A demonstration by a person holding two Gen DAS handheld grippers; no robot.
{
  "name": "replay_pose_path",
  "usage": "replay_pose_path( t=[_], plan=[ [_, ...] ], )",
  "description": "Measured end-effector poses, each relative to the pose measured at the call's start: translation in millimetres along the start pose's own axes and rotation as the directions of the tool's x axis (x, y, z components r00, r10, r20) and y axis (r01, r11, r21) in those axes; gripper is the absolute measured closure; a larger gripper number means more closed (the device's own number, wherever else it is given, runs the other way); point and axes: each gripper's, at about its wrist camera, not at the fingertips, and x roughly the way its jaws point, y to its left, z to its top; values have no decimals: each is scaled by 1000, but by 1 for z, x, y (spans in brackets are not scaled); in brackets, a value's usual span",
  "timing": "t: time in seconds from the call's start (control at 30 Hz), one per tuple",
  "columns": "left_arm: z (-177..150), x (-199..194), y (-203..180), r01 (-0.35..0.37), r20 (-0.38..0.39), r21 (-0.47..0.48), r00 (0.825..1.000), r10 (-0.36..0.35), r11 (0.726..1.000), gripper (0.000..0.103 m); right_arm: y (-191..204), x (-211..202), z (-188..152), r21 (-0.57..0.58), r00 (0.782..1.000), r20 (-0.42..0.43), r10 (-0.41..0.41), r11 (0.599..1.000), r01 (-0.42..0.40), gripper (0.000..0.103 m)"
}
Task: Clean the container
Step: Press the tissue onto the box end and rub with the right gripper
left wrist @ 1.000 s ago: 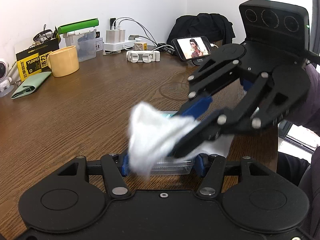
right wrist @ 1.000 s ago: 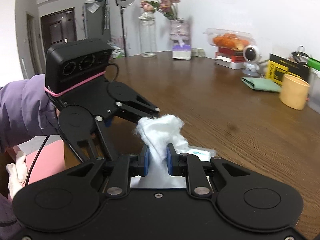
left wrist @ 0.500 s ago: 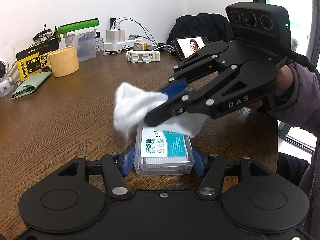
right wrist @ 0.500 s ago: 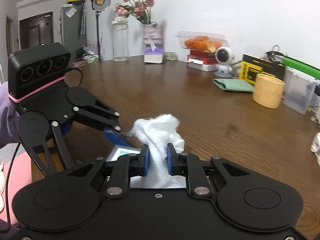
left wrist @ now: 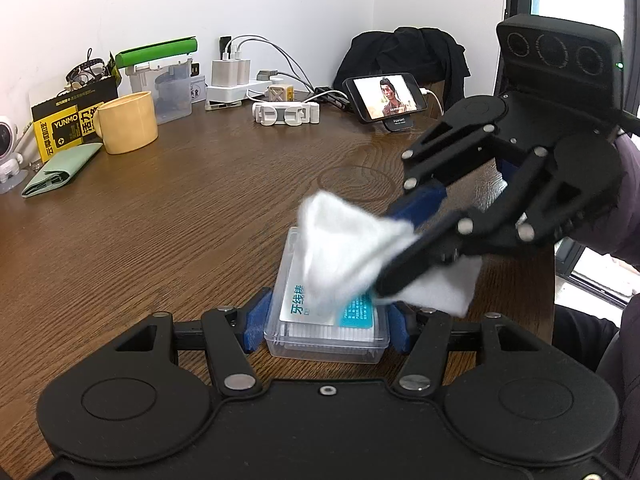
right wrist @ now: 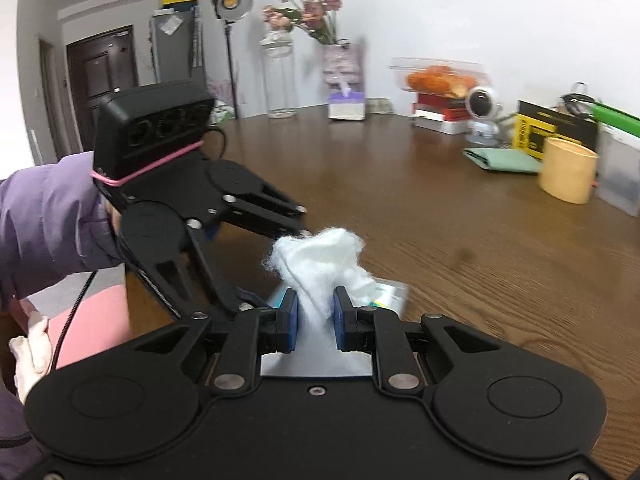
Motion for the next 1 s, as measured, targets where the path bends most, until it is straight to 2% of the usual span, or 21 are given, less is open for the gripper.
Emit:
replay_pose_path(
  t=[0.2, 0.47, 0.93, 1.0],
  plan=[
    [0, 0, 0, -1, 0, 1, 1000, 1, 1000, 46, 4, 16, 8, -18, 1000, 5, 7, 1000, -6, 85],
    [-1, -1, 1, 8, -1, -7, 1000, -8, 1000, 45, -1, 15, 3, -20, 998, 16, -54, 998, 55, 85],
    [-2, -2, 1, 12, 0, -6, 1000, -12, 1000, 46, -4, 13, 1, 0, 997, 24, -72, 997, 72, 85],
    [-2, -2, 1, 19, 3, -6, 1000, -19, 1000, 46, -5, 10, 2, 14, 999, 15, -51, 999, 51, 85]
  ],
)
